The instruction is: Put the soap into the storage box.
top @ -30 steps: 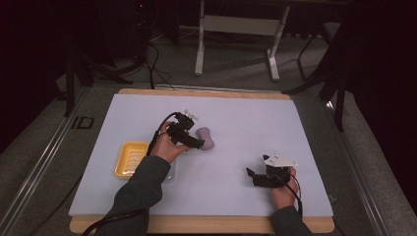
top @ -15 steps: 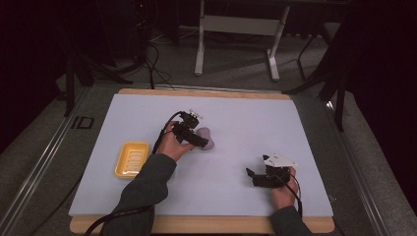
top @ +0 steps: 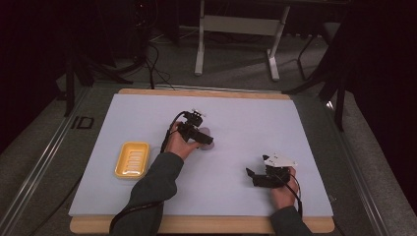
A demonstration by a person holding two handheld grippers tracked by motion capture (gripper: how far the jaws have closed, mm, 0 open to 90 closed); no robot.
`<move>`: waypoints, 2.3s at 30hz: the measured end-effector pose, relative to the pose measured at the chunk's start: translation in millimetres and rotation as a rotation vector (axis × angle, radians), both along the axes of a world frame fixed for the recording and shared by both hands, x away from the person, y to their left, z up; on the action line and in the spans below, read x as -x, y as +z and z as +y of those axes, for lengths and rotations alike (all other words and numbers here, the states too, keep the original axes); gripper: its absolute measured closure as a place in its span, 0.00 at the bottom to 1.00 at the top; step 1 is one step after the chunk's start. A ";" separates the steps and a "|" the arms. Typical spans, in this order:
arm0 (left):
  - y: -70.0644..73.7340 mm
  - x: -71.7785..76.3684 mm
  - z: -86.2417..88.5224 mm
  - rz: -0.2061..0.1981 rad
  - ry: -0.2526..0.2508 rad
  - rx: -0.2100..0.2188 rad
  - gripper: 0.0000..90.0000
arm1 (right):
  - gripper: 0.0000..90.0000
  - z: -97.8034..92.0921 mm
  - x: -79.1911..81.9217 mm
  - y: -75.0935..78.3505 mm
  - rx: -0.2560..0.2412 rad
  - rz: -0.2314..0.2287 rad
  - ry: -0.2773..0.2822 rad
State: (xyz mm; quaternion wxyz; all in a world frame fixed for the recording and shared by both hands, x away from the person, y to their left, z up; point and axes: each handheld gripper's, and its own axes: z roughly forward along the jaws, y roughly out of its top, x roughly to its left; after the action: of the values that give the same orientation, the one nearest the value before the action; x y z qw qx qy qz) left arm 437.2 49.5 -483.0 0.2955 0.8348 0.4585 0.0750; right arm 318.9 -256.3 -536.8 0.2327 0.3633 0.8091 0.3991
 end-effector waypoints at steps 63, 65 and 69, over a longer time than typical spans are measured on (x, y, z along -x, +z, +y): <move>-20.0 -30.8 -2.5 0.130 0.031 -0.097 0.48 | 0.17 0.6 0.0 -0.1 0.003 0.001 0.009; -21.2 -31.9 -4.6 0.134 0.029 -0.102 0.48 | 0.17 0.6 0.0 -0.1 0.003 0.001 0.010; -23.0 -33.7 -9.3 0.135 0.016 -0.143 0.48 | 0.17 0.7 0.0 -0.1 0.003 0.002 0.010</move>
State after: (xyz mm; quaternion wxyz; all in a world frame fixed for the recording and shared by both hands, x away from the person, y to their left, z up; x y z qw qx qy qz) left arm 471.0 40.2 -506.0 0.2031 0.8532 0.4774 0.0534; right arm 318.9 -255.7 -537.0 0.2305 0.3593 0.8116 0.3989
